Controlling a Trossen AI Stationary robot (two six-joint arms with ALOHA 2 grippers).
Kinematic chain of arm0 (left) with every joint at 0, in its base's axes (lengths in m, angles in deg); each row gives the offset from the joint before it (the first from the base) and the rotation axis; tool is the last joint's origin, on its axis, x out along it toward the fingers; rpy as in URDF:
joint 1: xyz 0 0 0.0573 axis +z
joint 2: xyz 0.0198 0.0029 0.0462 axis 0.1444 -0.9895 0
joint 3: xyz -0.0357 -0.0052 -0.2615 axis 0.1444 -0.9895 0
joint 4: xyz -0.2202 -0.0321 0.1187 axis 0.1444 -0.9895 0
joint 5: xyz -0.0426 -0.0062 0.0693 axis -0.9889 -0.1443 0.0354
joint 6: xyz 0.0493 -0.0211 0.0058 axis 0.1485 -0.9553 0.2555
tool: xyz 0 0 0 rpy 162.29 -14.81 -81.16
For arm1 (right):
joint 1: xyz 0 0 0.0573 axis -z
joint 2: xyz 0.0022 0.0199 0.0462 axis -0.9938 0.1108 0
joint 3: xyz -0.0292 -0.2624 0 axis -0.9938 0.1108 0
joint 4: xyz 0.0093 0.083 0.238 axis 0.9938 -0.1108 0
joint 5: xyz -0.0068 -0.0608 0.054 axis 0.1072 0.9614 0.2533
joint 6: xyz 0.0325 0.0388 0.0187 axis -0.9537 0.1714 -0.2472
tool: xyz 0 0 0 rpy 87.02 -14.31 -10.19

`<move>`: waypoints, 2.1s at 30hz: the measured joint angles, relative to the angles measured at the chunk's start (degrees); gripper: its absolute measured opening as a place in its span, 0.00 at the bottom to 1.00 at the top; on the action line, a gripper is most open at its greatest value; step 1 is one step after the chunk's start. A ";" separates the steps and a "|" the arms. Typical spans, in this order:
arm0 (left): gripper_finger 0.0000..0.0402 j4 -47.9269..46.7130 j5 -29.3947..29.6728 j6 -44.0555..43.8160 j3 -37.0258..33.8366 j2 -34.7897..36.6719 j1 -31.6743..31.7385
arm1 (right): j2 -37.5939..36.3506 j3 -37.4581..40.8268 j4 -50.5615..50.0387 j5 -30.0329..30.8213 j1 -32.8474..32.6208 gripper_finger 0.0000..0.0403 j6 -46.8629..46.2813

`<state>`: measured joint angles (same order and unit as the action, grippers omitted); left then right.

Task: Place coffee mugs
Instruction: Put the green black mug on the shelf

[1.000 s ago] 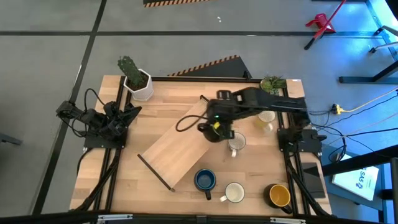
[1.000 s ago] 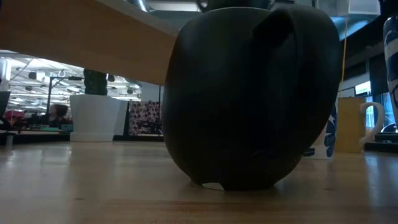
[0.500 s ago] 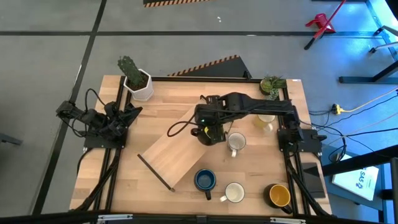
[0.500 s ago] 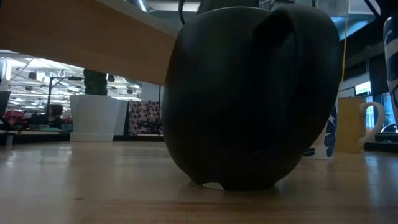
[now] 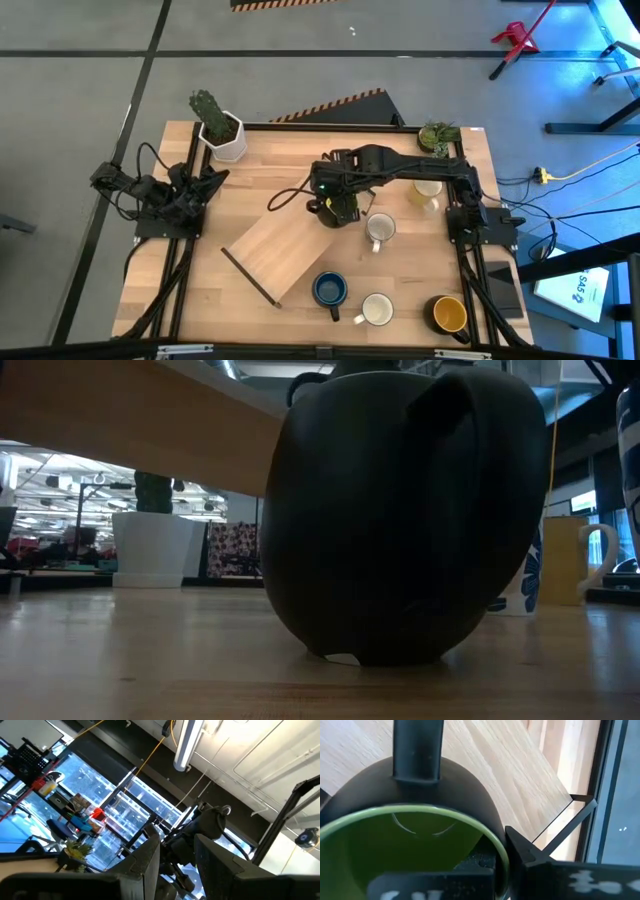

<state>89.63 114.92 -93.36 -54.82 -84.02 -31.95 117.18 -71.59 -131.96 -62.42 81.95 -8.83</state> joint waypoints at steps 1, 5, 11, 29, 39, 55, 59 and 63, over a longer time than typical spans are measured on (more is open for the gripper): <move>0.29 -0.02 0.10 -0.01 0.00 0.00 0.00 | 0.00 -0.03 0.23 0.52 0.05 0.00 0.12; 0.29 -0.02 0.08 -0.03 0.00 -0.02 -0.01 | 0.04 -0.39 1.03 0.21 0.39 0.02 1.08; 0.29 0.01 0.10 -0.03 0.00 0.00 0.00 | 0.07 -0.54 3.22 0.10 0.42 0.14 1.75; 0.29 0.03 0.05 -0.43 -0.02 0.00 -0.01 | -2.36 -5.99 5.39 -2.12 0.60 0.45 3.06; 0.29 0.05 0.01 -1.66 -0.07 0.00 0.01 | -6.31 -4.62 -5.23 7.67 0.17 0.04 -1.91; 0.03 -4.30 0.11 -8.67 2.34 -0.49 0.00 | -10.18 7.67 -5.77 7.54 -0.52 0.01 -1.52; 0.01 -11.64 0.14 -10.81 10.64 -3.88 -0.01 | -13.23 7.61 -3.85 6.51 -0.58 0.00 -0.43; 0.00 -17.68 -2.23 -7.59 22.15 -9.62 -0.01 | -17.28 7.62 0.16 4.44 -0.50 0.00 1.52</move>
<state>71.94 112.69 -100.95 -32.66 -93.64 -31.96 99.90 -63.97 -131.80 -57.98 81.44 -7.31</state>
